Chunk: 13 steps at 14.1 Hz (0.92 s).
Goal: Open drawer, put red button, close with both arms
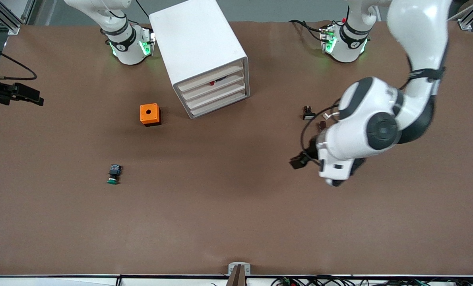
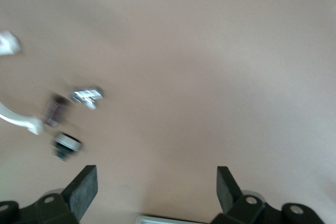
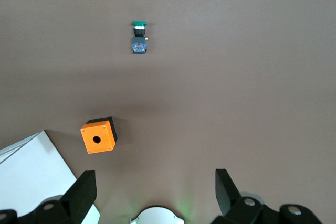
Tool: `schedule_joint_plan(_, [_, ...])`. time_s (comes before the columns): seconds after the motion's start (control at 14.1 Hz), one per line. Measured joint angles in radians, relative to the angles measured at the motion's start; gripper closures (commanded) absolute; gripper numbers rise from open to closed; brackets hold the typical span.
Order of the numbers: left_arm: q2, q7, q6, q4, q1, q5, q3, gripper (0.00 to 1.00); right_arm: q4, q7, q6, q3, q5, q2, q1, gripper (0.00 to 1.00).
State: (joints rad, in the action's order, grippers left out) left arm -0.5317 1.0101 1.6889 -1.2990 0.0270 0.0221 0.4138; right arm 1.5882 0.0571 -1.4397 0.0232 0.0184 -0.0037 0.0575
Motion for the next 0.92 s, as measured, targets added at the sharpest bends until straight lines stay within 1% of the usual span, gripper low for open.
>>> schedule_joint_plan(0.28, [0.085,-0.341,-0.184,-0.009,-0.146,-0.025,-0.001,0.0,0.003,0.0,-0.009,-0.004,0.0,-0.016,-0.001,0.0])
schedule_joint_plan(0.42, [0.123,-0.481,-0.221,-0.018,-0.212,-0.026,-0.001,0.0,0.002,-0.001,-0.004,-0.003,0.0,-0.017,0.0,0.0])
schedule_joint_plan(0.57, [0.16,-0.578,-0.235,-0.041,-0.231,-0.026,-0.022,0.0,0.001,-0.001,0.002,-0.003,-0.003,-0.022,0.0,0.0])
schedule_joint_plan(0.64, [0.18,-0.616,-0.237,-0.061,-0.205,-0.026,-0.063,0.0,0.001,-0.001,0.002,-0.003,-0.011,-0.027,0.0,0.0])
schedule_joint_plan(0.85, [0.25,-0.761,-0.237,-0.123,-0.05,-0.026,-0.281,0.0,0.001,-0.005,0.003,0.002,-0.029,-0.047,0.011,0.0])
schedule_joint_plan(0.92, [0.277,-0.807,-0.237,-0.144,-0.028,-0.026,-0.325,0.0,0.002,-0.005,0.003,0.006,-0.033,-0.054,0.017,0.0])
